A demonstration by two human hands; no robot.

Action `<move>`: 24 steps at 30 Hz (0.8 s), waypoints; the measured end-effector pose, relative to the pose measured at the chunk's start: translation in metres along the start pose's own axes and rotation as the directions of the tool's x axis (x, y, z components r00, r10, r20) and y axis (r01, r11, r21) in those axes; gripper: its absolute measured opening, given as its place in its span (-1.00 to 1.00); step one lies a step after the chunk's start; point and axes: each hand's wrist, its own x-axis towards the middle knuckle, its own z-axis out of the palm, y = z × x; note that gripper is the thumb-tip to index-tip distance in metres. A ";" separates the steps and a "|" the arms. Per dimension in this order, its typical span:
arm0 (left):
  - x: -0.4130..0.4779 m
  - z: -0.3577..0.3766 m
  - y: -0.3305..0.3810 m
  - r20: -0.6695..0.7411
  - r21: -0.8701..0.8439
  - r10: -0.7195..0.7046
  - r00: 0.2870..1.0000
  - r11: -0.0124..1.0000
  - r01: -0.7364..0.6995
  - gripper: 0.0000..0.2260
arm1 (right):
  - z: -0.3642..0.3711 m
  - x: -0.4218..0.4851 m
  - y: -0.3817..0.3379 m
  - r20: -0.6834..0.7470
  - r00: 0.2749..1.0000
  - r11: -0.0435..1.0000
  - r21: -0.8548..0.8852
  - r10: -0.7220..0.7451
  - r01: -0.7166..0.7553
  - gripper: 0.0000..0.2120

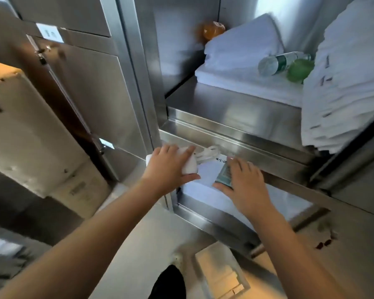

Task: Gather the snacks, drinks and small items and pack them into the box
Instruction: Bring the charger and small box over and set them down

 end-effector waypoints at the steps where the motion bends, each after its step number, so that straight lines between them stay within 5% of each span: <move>1: -0.019 -0.004 -0.007 -0.001 0.005 -0.033 0.999 0.999 0.033 -0.29 | 0.000 -0.005 -0.015 0.009 0.999 0.999 0.011 -0.041 0.041 -0.23; 7: -0.139 -0.035 -0.077 -0.002 0.035 -0.309 0.951 0.950 0.309 -0.27 | -0.011 -0.006 -0.123 0.049 0.957 0.953 0.115 -0.286 0.279 -0.24; 13: -0.287 -0.068 -0.157 -0.062 0.039 -0.593 0.803 0.803 0.595 -0.28 | -0.002 -0.015 -0.288 0.008 0.812 0.808 0.112 -0.583 0.579 -0.26; 19: -0.478 -0.102 -0.225 -0.112 0.123 -0.818 0.564 0.552 0.825 -0.27 | 0.020 -0.077 -0.489 -0.011 0.566 0.555 0.176 -0.825 0.813 -0.24; 24: -0.675 -0.131 -0.269 -0.161 0.157 -0.950 0.266 0.241 0.958 -0.27 | 0.046 -0.180 -0.682 -0.036 0.237 0.220 0.260 -0.971 0.940 -0.22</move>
